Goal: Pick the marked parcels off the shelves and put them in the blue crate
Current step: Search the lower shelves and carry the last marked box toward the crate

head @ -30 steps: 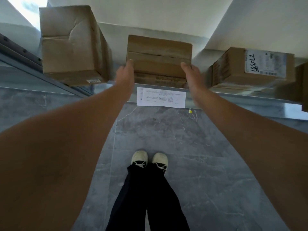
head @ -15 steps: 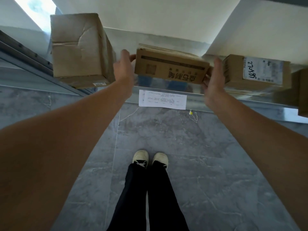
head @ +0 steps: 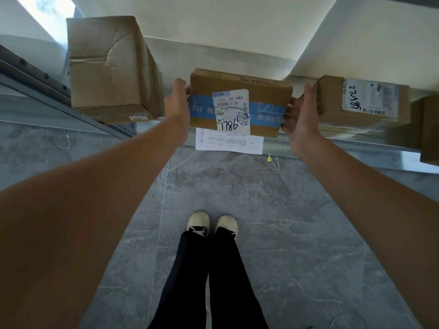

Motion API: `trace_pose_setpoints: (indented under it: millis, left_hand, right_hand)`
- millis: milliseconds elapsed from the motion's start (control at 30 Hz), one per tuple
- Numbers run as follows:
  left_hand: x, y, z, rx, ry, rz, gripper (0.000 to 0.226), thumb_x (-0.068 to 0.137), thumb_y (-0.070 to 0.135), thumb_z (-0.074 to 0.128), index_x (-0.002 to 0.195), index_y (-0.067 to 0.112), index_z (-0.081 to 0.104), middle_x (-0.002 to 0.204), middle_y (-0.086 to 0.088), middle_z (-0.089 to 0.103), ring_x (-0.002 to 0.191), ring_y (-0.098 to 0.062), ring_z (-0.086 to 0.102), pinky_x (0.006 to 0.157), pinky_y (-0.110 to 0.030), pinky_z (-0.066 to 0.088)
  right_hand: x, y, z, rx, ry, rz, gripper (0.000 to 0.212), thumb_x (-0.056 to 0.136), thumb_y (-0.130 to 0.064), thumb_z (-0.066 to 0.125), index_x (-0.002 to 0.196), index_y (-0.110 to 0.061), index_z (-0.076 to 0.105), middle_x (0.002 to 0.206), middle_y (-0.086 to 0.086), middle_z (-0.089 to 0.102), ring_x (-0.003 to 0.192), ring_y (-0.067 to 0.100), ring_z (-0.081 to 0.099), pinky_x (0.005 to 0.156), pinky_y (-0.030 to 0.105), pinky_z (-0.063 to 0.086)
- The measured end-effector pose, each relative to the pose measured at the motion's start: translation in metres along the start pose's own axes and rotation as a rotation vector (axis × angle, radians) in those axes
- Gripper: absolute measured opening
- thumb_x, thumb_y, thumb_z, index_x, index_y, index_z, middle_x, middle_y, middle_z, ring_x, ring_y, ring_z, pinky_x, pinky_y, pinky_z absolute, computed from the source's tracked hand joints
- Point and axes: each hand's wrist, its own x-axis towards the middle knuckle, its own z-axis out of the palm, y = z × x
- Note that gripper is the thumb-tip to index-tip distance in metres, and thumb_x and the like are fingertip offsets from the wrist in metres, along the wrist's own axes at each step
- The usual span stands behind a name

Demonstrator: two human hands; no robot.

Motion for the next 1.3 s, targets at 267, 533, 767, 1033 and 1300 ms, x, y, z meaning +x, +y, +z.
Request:
trace_pose_setpoints:
  millis: [267, 533, 767, 1033, 1300]
  left_hand:
    - [0.009, -0.006, 0.003, 0.079, -0.013, -0.013, 0.029, 0.097, 0.036, 0.034, 0.1, 0.016, 0.056, 0.088, 0.0, 0.063, 0.086, -0.014, 0.06, 0.087, -0.035, 0.049]
    - [0.018, -0.001, 0.012, 0.088, 0.023, -0.011, 0.019, 0.096, 0.031, 0.036, 0.084, 0.023, 0.049, 0.084, 0.005, 0.057, 0.088, -0.013, 0.058, 0.095, -0.034, 0.047]
    - [0.023, 0.005, 0.01, -0.001, 0.025, 0.028, 0.034, 0.099, 0.028, 0.034, 0.086, 0.017, 0.064, 0.084, 0.001, 0.069, 0.079, -0.011, 0.062, 0.061, -0.017, 0.051]
    - [0.022, 0.013, 0.012, -0.082, 0.034, -0.014, 0.035, 0.098, 0.028, 0.035, 0.095, 0.016, 0.068, 0.088, -0.001, 0.072, 0.075, -0.011, 0.066, 0.051, -0.015, 0.051]
    - [0.03, 0.002, 0.017, 0.066, 0.092, 0.021, 0.029, 0.097, 0.02, 0.038, 0.081, 0.018, 0.062, 0.079, 0.003, 0.064, 0.077, -0.009, 0.06, 0.07, -0.019, 0.051]
  right_hand:
    - [0.001, 0.0, -0.001, -0.014, -0.034, 0.041, 0.059, 0.094, -0.063, 0.039, 0.122, -0.018, 0.064, 0.114, 0.005, 0.069, 0.107, 0.021, 0.064, 0.091, 0.038, 0.05]
    - [0.016, -0.004, 0.008, 0.023, -0.079, 0.09, 0.04, 0.097, -0.056, 0.042, 0.09, -0.021, 0.059, 0.092, -0.003, 0.064, 0.084, 0.008, 0.061, 0.063, 0.023, 0.048]
    - [0.028, -0.016, 0.002, -0.011, -0.086, 0.037, 0.057, 0.096, -0.056, 0.041, 0.117, -0.009, 0.065, 0.107, 0.005, 0.07, 0.096, 0.014, 0.064, 0.068, 0.023, 0.048]
    - [0.027, -0.029, -0.001, -0.057, -0.077, 0.049, 0.056, 0.096, -0.059, 0.04, 0.113, -0.014, 0.069, 0.107, 0.003, 0.07, 0.098, 0.014, 0.062, 0.084, 0.027, 0.049]
    - [0.031, -0.016, 0.002, -0.039, -0.115, 0.072, 0.05, 0.097, -0.055, 0.043, 0.115, -0.013, 0.061, 0.113, 0.0, 0.067, 0.1, 0.01, 0.061, 0.075, 0.025, 0.048]
